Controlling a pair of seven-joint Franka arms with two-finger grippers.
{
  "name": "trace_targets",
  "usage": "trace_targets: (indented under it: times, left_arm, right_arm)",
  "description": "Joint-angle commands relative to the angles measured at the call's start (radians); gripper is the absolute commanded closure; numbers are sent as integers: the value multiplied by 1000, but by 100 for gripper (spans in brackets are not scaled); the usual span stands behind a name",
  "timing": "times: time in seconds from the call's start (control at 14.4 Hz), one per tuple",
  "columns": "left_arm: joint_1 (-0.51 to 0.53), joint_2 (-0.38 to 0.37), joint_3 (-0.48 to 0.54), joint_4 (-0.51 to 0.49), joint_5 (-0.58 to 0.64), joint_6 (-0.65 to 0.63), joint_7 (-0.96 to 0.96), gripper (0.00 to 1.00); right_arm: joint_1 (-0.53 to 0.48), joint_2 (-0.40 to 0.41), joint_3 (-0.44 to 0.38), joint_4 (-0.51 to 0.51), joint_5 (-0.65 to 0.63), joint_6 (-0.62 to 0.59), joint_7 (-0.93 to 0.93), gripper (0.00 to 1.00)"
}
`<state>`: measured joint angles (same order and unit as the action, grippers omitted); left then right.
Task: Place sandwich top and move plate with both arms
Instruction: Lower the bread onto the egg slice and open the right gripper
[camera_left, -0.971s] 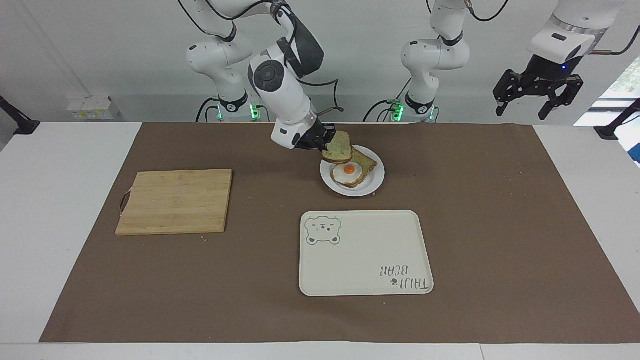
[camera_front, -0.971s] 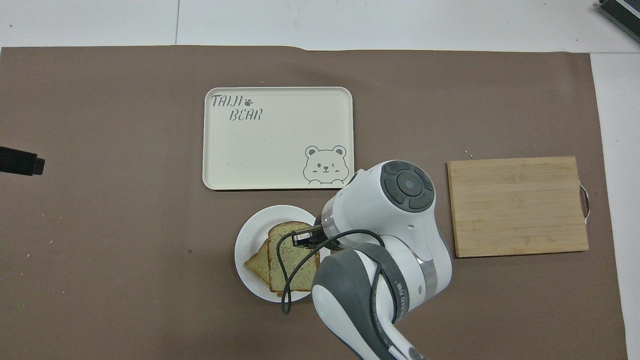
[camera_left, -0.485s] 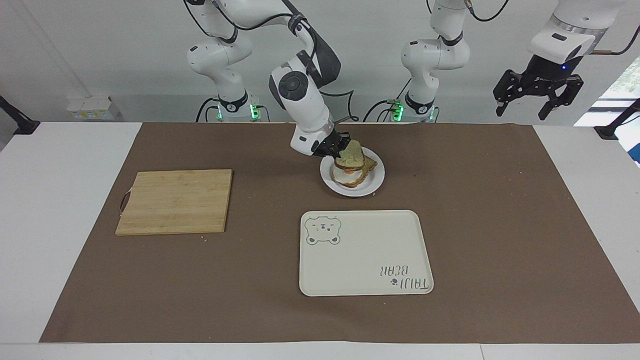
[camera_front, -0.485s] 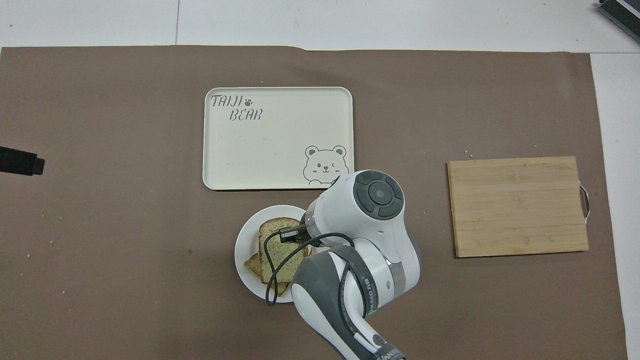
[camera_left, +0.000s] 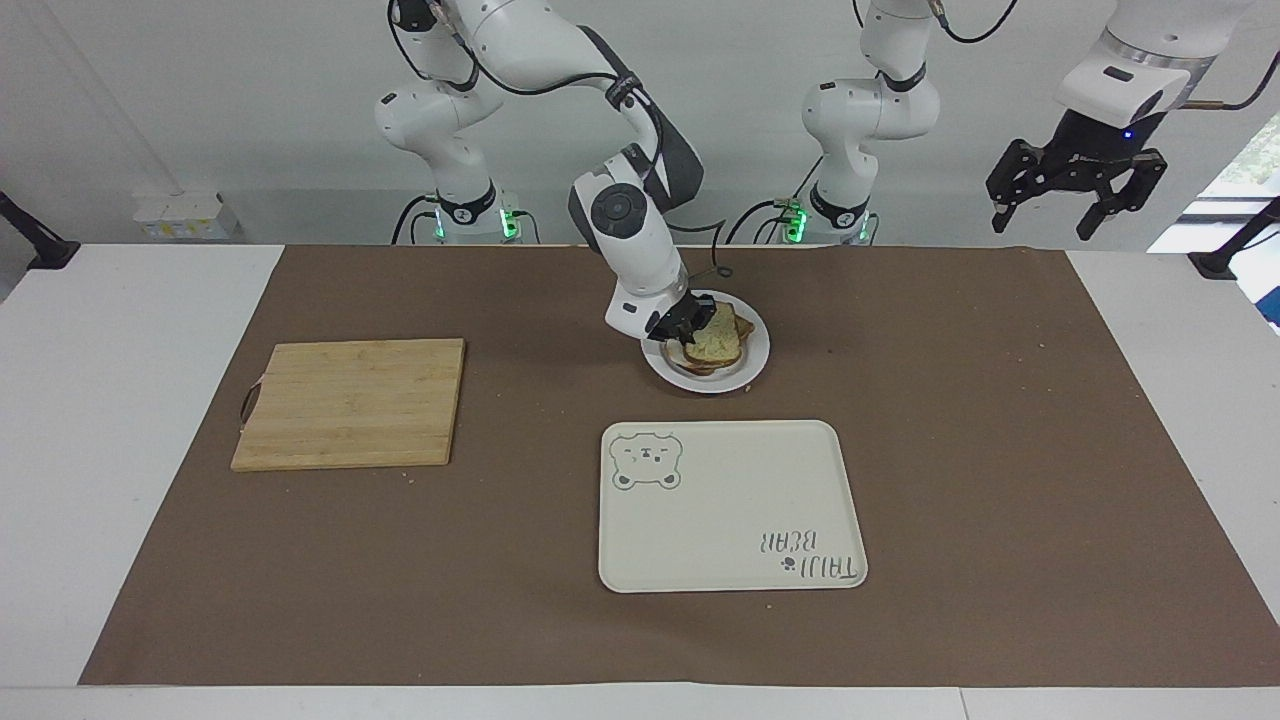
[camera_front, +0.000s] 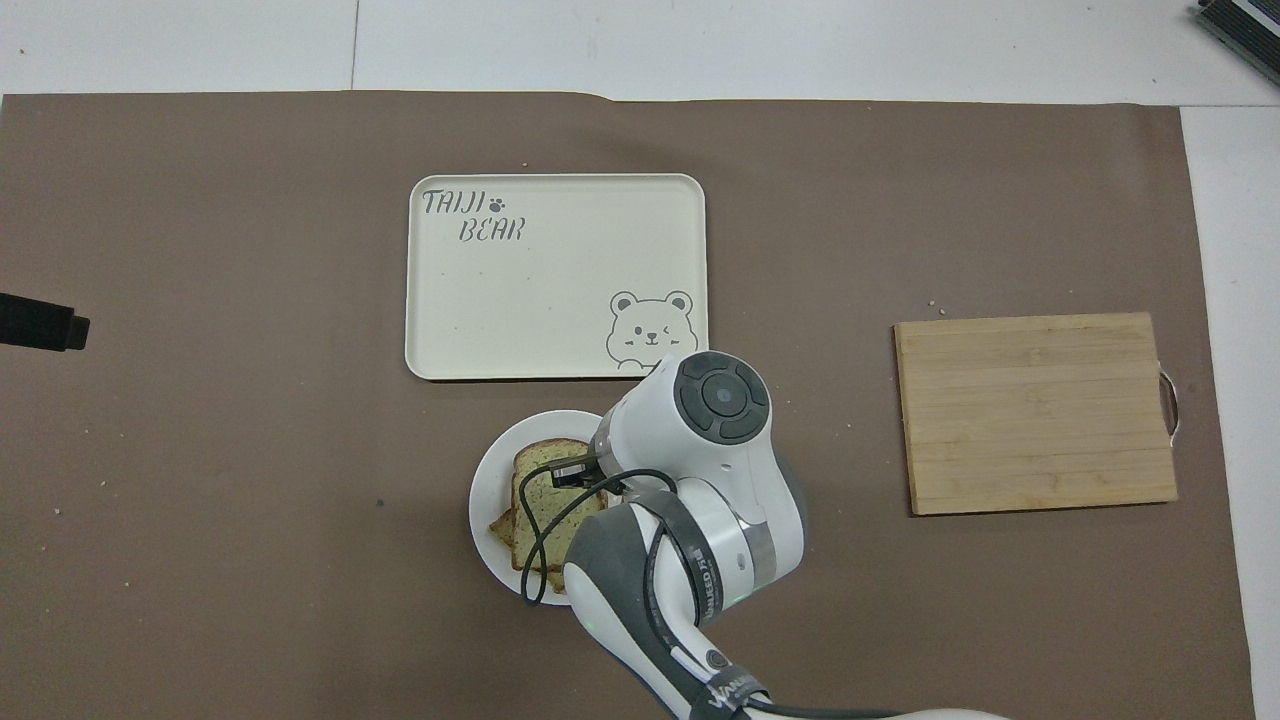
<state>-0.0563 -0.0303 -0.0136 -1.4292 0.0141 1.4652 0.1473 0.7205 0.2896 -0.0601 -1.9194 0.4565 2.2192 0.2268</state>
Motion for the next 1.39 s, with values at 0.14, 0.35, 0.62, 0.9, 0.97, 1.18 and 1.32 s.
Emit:
trace_targets:
  times: [0.14, 0.35, 0.62, 0.9, 0.97, 1.18, 1.32]
  left_arm:
    - [10, -11, -6, 0, 6, -14, -6, 0]
    - [10, -11, -6, 0, 6, -13, -6, 0]
    - [10, -11, -6, -2, 6, -14, -6, 0]
    - [10, -11, -6, -2, 6, -14, -6, 0]
    - [10, -11, -6, 0, 6, -13, -6, 0]
    - [10, -11, -6, 0, 6, -14, -6, 0]
    - [10, -11, -6, 0, 6, -14, -6, 0]
  right_arm:
    - [2, -1, 2, -10, 25, 16, -3, 100]
    - [2, -1, 2, -9, 15, 13, 6, 0]
    - [4, 2, 0, -3, -37, 14, 11, 0]
    - [11, -7, 0, 14, -221, 11, 130, 0]
    - [11, -15, -1, 16, -266, 5, 150, 0]
    - [-19, -58, -14, 16, -292, -12, 155, 0]
    - [-80, -101, -11, 20, -311, -50, 143, 0]
